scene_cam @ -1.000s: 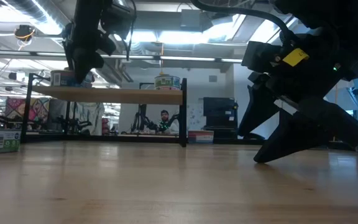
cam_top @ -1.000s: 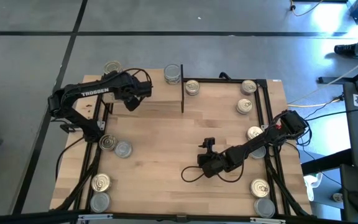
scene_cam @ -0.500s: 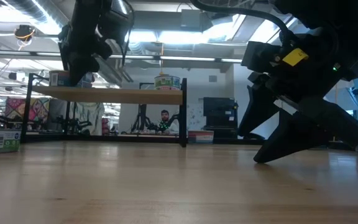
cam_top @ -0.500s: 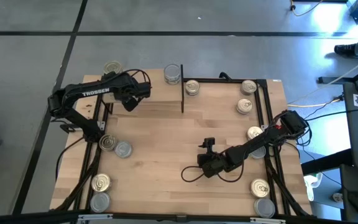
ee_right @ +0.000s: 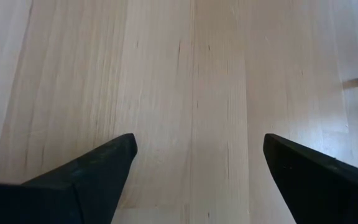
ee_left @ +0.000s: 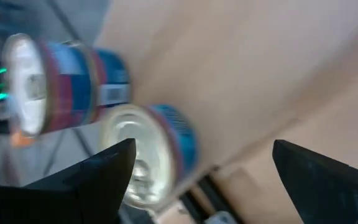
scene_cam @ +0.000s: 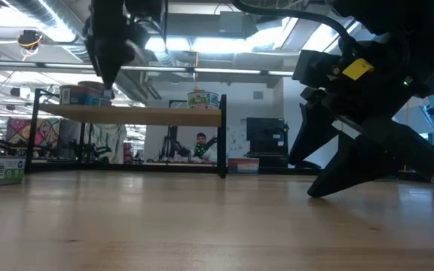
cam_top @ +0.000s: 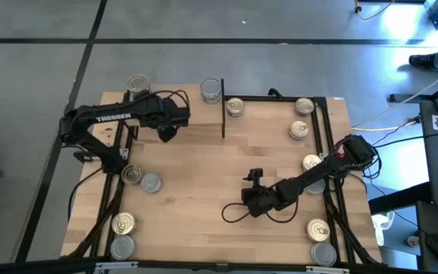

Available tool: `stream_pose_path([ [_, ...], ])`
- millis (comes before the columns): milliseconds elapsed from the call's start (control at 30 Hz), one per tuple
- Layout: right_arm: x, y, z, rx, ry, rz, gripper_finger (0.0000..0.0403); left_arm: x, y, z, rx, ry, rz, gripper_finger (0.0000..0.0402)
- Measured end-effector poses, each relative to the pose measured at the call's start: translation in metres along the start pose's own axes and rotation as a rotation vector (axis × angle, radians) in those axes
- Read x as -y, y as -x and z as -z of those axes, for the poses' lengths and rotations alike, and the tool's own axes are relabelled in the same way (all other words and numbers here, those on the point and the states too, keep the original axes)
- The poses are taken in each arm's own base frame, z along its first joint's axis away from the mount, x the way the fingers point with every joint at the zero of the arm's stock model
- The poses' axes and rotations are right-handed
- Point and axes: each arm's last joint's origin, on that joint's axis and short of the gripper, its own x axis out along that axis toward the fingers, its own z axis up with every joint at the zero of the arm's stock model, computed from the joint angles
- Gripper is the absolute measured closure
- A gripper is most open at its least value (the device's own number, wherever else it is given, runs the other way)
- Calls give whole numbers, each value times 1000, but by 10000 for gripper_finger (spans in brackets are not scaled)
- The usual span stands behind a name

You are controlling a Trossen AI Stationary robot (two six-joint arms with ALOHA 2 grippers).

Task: Stack canned seafood by type on shelf
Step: Put the green tuna can on the shelf aligned with the other green tuna

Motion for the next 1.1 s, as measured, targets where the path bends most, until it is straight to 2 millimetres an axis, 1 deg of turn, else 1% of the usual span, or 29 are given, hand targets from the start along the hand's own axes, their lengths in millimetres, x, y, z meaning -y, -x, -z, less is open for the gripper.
stream_pose_path([
  [133, 0, 0, 0, 0, 0, 0, 41, 18, 19, 9, 20, -43, 126, 27],
  [267, 0, 0, 0, 0, 0, 0, 41, 43, 38, 24, 35, -122, 265, 27],
  [367, 0, 0, 0, 2, -1, -1, 41, 61, 52, 37, 53, -148, 366, 27],
  [467, -1, 0, -2, 19, -12, -9, 41, 75, 64, 54, 57, -140, 413, 28],
  [567, -1, 0, -5, 46, -31, -22, 41, 88, 68, 73, 34, -110, 418, 42],
  [667, -1, 0, -7, 63, -42, -27, 41, 98, 64, 90, -5, -115, 409, 70],
  [800, -2, 0, -10, 86, -58, -48, 41, 109, 50, 109, -66, -124, 360, 112],
  [933, -3, 0, -11, 96, -63, -58, 41, 117, 27, 125, -149, -149, 309, 159],
  [1100, -3, 0, -11, 96, -63, -59, 41, 131, -3, 138, -191, -216, 336, 217],
])
